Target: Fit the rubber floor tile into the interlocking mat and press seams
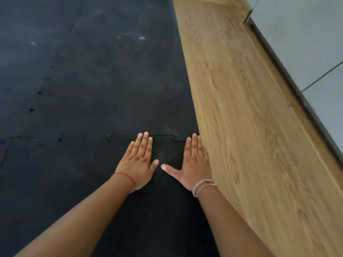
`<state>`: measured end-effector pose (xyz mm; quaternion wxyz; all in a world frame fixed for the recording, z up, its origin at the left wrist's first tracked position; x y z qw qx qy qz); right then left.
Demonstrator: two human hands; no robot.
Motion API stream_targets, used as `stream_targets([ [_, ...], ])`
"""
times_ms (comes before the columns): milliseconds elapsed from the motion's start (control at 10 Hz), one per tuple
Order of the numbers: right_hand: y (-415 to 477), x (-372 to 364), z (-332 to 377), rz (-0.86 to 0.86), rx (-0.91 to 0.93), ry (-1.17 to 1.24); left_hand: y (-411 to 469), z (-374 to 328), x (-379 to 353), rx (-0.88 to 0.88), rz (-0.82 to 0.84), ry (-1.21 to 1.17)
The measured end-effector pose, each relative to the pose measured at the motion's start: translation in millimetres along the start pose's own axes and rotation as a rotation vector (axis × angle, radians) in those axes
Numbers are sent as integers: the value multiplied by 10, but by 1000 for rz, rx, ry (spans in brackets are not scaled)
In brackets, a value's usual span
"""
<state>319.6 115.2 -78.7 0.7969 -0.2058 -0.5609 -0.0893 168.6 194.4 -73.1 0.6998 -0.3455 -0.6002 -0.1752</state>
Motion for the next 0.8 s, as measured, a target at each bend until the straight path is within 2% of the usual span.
stream_targets([
  [100, 3, 70, 16, 20, -29, 19, 4, -19, 33, -14, 9, -9],
  [200, 80, 104, 212, 127, 28, 0, -87, 57, -12, 28, -91, -41],
  [300, 58, 18, 589, 253, 182, 32, -329, 290, -127, 208, -142, -92],
  [400, 83, -53, 692, 209, 166, 8, -423, 438, -202, 179, -150, -44],
  [500, 133, -41, 657, 221, 179, -49, -351, 481, -215, 157, -115, -57],
  [700, 96, 136, 775, 340, 77, -86, -308, 572, 34, 68, 165, 6],
  [800, -211, 199, 824, 105, 70, 57, -401, 540, 281, -33, 18, 119],
])
Point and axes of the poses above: each hand's wrist, its own y-axis towards the middle knuckle, its own x-axis out of the back of the hand, z = x × y, the point moved 2 cm from there along y, towards the middle knuckle, and after that the axes turned 12 degrees about y, right-handed, at the moved point
